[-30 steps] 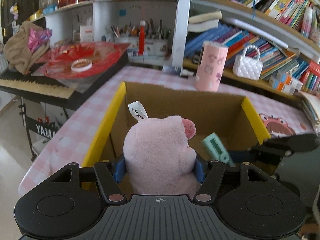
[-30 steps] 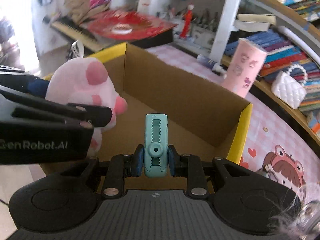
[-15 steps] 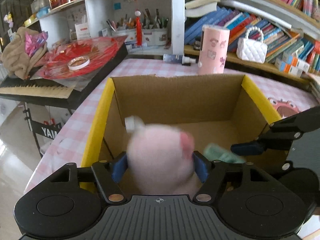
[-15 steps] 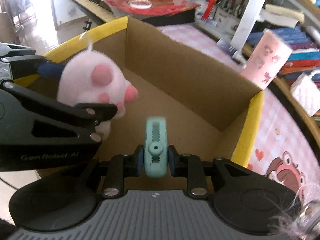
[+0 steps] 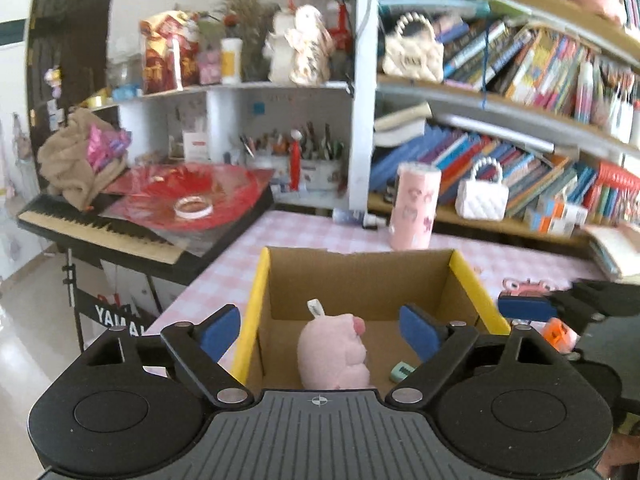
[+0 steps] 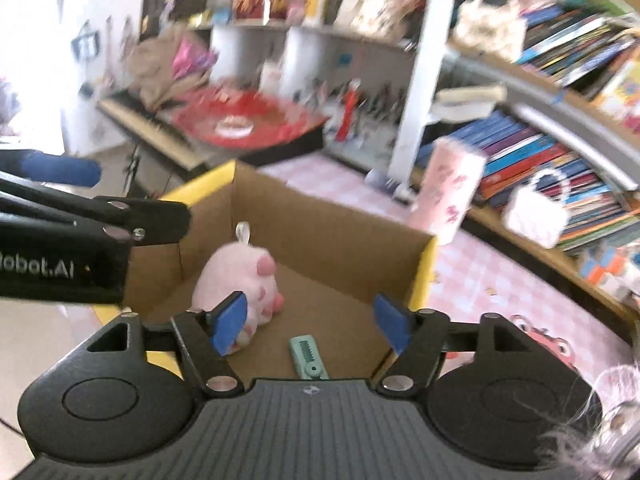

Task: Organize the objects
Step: 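Open left tool to drop the pig while right tool drops the stapler into the box, then withdraw both tools from the box back toward the remaining items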

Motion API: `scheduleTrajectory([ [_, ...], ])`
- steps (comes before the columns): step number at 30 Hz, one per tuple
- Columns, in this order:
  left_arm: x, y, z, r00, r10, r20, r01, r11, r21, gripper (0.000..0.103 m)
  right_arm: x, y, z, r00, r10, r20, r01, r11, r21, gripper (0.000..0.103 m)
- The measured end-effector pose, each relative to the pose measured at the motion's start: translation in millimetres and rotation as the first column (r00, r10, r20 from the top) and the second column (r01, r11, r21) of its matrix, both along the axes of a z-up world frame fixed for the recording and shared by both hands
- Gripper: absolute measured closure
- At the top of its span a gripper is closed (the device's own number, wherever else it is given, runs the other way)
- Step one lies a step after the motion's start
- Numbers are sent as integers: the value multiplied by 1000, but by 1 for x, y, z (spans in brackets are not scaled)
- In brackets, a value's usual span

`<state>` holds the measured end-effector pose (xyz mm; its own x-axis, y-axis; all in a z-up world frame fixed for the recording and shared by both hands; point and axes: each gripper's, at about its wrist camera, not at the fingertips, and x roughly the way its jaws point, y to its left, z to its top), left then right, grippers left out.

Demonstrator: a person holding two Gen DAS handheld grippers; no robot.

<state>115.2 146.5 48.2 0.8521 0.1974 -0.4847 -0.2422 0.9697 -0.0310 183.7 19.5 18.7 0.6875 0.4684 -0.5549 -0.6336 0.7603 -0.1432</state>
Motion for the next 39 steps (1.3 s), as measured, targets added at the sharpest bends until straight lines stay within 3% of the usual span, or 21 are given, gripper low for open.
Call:
scheduleTrajectory([
  [4,-29,2,1,999,9,36,-8,999,-39,11,-30,-15,10,996,-84,35,82,994,66,27],
  [8,-55,4,-8,1000,-5,23,6,999,-51,10,-61,-27,9,987,-161,12,160,983,91,25],
  [22,-133,-1,-47,994,-27,-105,22,999,-43,10,-157,-36,-29,947,-313,-71,314,950,-7,18],
  [31,-153,-19,-60,980,-111,-166,106,994,-40,8,-190,-62,-39,893,-431,-133,435,901,-2,13],
  [39,-150,-51,-64,954,-237,-183,231,971,-55,7,-215,-95,-44,827,-548,-125,549,836,-30,12],
])
